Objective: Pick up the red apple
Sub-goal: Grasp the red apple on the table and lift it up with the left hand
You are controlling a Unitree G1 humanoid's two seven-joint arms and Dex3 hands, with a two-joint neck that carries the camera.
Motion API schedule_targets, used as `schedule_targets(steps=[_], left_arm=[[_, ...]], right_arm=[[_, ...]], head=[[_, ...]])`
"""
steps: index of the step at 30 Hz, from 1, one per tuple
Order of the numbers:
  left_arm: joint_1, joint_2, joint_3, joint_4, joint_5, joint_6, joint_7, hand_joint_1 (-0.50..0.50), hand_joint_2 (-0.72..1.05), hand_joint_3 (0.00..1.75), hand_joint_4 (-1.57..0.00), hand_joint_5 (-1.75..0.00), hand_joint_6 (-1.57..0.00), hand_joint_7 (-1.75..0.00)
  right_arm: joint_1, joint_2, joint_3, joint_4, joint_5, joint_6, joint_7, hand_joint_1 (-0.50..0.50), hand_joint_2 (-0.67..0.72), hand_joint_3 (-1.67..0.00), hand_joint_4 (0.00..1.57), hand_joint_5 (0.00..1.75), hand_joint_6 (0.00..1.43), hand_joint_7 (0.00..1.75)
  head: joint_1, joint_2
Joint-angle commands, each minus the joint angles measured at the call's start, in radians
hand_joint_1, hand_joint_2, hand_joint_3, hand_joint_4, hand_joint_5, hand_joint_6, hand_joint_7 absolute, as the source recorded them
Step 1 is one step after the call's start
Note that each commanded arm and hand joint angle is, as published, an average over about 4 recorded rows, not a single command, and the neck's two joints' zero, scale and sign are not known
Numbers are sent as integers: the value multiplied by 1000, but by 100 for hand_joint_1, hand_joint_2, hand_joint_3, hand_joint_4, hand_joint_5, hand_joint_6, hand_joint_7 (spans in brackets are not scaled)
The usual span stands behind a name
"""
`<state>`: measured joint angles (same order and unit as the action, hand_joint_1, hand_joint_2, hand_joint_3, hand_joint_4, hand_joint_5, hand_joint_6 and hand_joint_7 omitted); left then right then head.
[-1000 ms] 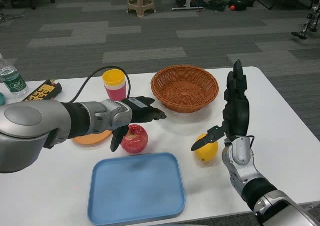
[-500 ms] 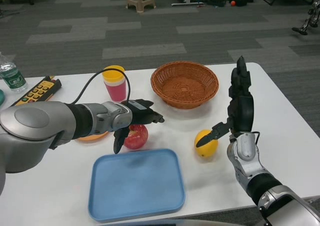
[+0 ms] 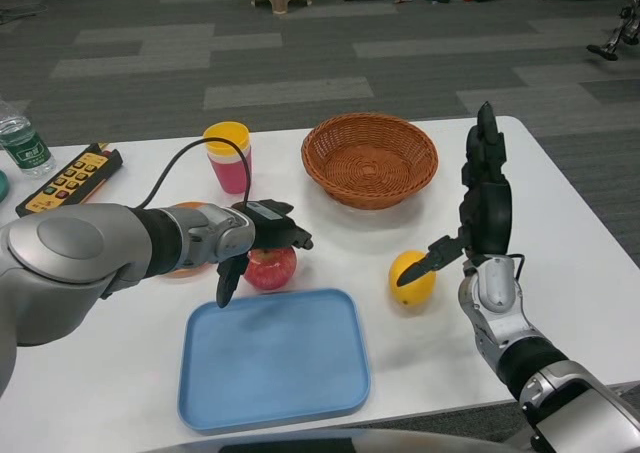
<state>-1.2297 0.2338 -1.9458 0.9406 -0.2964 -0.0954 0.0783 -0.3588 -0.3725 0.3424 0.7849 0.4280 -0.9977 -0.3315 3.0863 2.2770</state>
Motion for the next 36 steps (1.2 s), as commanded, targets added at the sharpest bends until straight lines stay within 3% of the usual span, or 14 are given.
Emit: schedule_targets(steps=[1, 7, 11, 15, 25, 36], left_arm=[[25, -6, -11, 16, -7, -6, -2, -50, 1, 9, 0, 0, -48, -14], [39, -9, -24, 41, -29, -6, -2, -50, 12, 9, 0, 0, -51, -14], [43, -13, -25, 52, -30, -6, -2, -50, 32, 9, 0, 0, -53, -14], [49, -13, -25, 58, -33, -6, -2, -50, 34, 9, 0, 0, -55, -14], [63, -17, -8, 73, -67, -6, -12, -50, 83, 9, -4, 0, -54, -19], [73, -14, 16, 104, -102, -6, -27, -50, 96, 9, -4, 0, -52, -21]], right_arm=[[8, -15, -1, 4, 6, -2, -1, 4, 71, 0, 0, 0, 0, 0], [9, -18, 0, 5, 6, -2, -1, 4, 66, 0, 0, 0, 0, 0], [9, -19, 1, 7, 6, -2, -1, 4, 72, 0, 0, 0, 0, 0], [11, -19, 0, 4, 8, -2, -1, 4, 71, 0, 0, 0, 0, 0], [28, -16, -5, -8, 8, -2, -1, 4, 72, 0, 0, 0, 0, 0], [29, -13, -5, -7, 8, -2, -1, 3, 71, 0, 0, 0, 0, 0]], head=[[4, -4], [8, 4], [6, 8], [8, 10], [15, 23], [24, 19]])
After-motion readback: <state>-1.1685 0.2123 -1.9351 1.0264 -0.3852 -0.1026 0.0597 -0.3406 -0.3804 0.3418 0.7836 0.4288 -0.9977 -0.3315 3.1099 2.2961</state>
